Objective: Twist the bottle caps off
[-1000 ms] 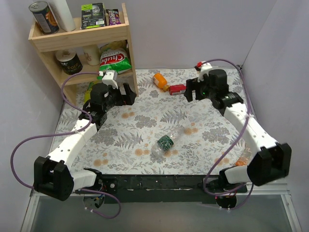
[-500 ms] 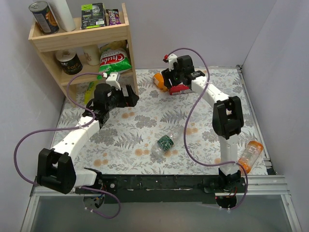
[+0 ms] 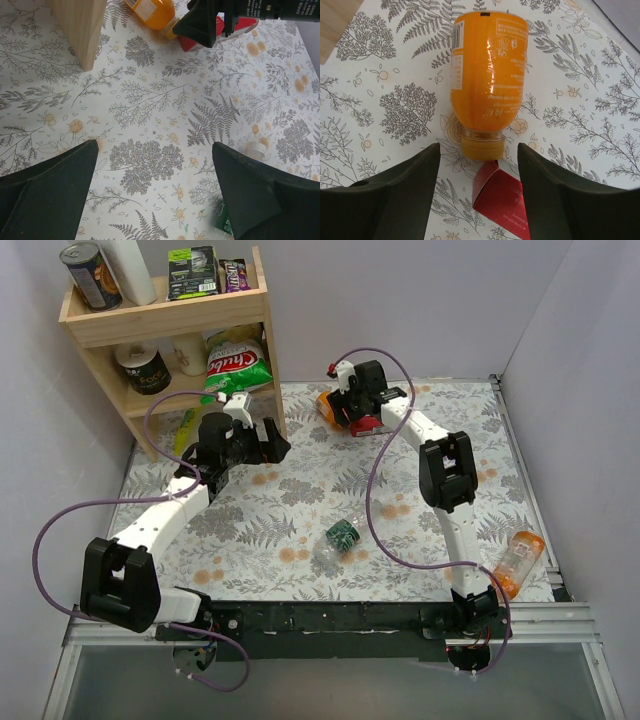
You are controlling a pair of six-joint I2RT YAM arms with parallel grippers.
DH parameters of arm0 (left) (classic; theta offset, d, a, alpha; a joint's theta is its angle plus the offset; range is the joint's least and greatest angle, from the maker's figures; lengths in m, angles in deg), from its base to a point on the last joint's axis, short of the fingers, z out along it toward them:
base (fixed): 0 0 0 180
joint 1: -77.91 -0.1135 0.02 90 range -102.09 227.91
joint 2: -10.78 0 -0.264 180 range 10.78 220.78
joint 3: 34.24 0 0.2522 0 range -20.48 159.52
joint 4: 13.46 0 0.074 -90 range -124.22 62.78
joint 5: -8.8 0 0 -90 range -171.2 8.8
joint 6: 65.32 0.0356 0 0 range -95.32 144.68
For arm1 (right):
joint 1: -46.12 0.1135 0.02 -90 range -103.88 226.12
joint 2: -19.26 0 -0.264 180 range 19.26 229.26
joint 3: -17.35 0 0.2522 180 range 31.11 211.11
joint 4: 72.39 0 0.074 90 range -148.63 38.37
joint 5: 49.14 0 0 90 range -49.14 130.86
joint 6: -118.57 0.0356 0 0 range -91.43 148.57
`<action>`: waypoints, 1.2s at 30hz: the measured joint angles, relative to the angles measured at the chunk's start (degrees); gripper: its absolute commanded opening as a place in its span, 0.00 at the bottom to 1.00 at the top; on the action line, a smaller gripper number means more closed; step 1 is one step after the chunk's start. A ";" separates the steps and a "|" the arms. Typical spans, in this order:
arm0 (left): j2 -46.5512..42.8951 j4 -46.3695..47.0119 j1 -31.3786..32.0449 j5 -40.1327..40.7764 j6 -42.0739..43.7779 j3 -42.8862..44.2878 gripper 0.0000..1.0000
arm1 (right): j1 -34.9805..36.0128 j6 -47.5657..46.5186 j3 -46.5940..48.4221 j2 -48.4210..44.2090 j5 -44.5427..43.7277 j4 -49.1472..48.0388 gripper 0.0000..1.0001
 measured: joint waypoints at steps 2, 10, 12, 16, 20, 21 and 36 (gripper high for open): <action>0.48 0.02 -0.20 -0.22 -0.02 0.02 0.98 | 0.11 -0.15 0.04 0.57 -0.17 0.09 0.71; 1.60 -0.20 -0.24 -2.03 -0.22 0.13 0.98 | 0.92 -1.09 1.53 4.17 -3.65 -0.04 0.70; 1.60 -0.20 -0.24 -2.43 -0.31 0.22 0.98 | 1.22 -1.44 1.95 5.16 -4.87 -0.15 0.67; 1.60 -0.22 -0.24 -2.73 -0.48 0.33 0.98 | 1.62 -1.79 3.28 6.38 -6.43 -0.68 0.52; 1.60 -0.28 -0.26 -3.06 -0.48 0.35 0.98 | 1.99 -2.86 3.63 7.06 -7.69 -1.95 0.20; 1.60 -0.31 -0.26 -3.15 -0.48 0.35 0.98 | 2.05 -2.97 3.63 7.08 -7.87 -2.14 0.14; 0.76 1.05 -0.24 -14.43 1.18 0.33 0.98 | 2.73 6.25 -12.74 -15.45 -3.06 3.67 0.01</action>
